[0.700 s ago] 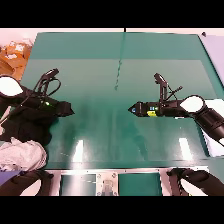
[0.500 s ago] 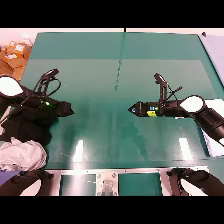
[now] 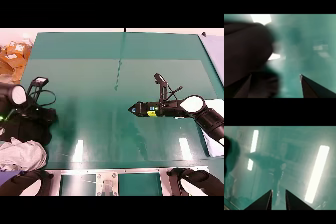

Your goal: Fold the shirts.

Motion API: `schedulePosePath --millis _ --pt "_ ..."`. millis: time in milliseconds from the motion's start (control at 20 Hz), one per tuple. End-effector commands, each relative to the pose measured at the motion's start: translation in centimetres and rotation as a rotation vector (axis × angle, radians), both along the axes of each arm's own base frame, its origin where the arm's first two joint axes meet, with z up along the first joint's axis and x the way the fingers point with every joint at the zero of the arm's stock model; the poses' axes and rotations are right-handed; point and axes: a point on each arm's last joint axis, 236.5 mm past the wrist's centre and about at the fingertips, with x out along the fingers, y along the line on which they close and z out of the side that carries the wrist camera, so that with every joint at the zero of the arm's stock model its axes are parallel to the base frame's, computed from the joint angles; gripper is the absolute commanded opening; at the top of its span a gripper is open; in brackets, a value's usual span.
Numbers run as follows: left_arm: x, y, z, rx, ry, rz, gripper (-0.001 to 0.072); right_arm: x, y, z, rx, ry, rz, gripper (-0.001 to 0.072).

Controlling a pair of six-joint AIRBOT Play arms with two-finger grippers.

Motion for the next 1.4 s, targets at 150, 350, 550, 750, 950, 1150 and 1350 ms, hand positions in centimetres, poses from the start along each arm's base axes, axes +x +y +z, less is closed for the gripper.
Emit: schedulePosePath --millis 150,350,550,750,950,1150,1350 --pt "0.0 8.5 -4.6 0.395 0.017 -0.064 0.0712 -0.1 0.0 0.0 0.0 0.001 0.001 0.0215" --pt "0.5 8.2 -8.4 0.398 0.076 -0.128 0.0588 -0.1 0.0 0.0 0.0 0.001 0.001 0.0215" --pt "0.1 8.6 -8.6 0.418 0.146 -0.158 0.0024 -0.1 0.0 0.0 0.0 0.001 0.001 0.0216" --pt "2.9 6.8 -2.6 0.354 0.133 -0.172 0.0022 0.0 0.0 0.0 0.001 0.0 0.0 0.0215" --pt "9.4 -4.2 11.9 0.062 -0.252 -0.222 0.0022 0.3 0.6 0.8 0.051 0.004 -0.024 0.0215" --pt "8.9 -17.9 22.6 -0.238 -0.513 -0.451 0.0023 1.1 0.5 2.0 0.071 -0.031 -0.027 0.0215" --pt "4.9 -29.2 19.2 -0.466 -0.376 -0.629 0.0023 3.0 -2.3 6.3 0.084 -0.081 -0.024 0.022"
